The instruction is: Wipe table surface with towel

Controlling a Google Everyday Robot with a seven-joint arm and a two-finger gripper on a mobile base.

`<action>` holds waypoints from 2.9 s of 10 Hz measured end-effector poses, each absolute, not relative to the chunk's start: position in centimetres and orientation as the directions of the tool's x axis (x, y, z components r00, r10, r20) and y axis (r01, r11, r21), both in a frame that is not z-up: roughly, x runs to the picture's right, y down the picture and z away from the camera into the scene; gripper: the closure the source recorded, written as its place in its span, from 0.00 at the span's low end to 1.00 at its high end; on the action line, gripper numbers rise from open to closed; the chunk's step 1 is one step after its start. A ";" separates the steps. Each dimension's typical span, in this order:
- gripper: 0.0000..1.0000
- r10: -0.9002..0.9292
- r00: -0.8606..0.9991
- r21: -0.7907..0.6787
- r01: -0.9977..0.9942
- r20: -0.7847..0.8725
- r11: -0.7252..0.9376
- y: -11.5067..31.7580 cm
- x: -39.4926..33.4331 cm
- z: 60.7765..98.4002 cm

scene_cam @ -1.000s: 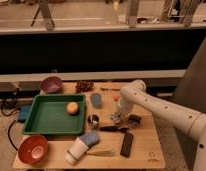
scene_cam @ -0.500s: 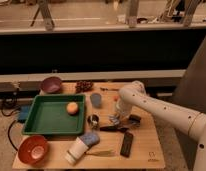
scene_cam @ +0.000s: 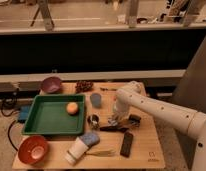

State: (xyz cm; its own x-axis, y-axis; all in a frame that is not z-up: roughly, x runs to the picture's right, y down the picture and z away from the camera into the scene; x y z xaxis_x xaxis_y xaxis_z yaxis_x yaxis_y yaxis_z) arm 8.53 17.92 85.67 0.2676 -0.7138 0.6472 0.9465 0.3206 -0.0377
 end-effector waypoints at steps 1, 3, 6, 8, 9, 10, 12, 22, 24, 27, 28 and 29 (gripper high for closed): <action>1.00 -0.714 0.266 -0.038 0.947 0.648 0.319 18.0 8.4 85.6; 1.00 -0.710 0.261 -0.039 0.949 0.654 0.313 18.2 8.4 85.3; 1.00 -0.708 0.254 -0.041 0.952 0.659 0.303 18.5 8.2 84.9; 1.00 -0.707 0.251 -0.041 0.953 0.661 0.299 18.6 7.8 84.8; 1.00 -0.707 0.249 -0.040 0.954 0.662 0.298 18.5 7.9 84.8; 1.00 -0.706 0.248 -0.043 0.955 0.663 0.295 18.6 8.0 84.7; 1.00 -0.707 0.239 -0.041 0.958 0.665 0.285 18.6 7.6 84.5; 1.00 -0.705 0.223 -0.045 0.964 0.673 0.261 19.0 6.2 83.7; 1.00 -0.705 0.222 -0.050 0.965 0.674 0.257 18.9 6.3 83.5; 1.00 -0.705 0.220 -0.049 0.966 0.674 0.254 18.9 6.2 83.3; 1.00 -0.705 0.220 -0.049 0.966 0.674 0.255 18.9 6.2 83.3; 1.00 -0.705 0.220 -0.049 0.966 0.674 0.255 18.9 6.1 83.3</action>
State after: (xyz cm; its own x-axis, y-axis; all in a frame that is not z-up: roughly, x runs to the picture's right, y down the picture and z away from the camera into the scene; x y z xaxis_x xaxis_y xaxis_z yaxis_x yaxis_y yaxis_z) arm 6.13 18.87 83.28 0.2204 -0.7051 0.6740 0.9657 0.2548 -0.0493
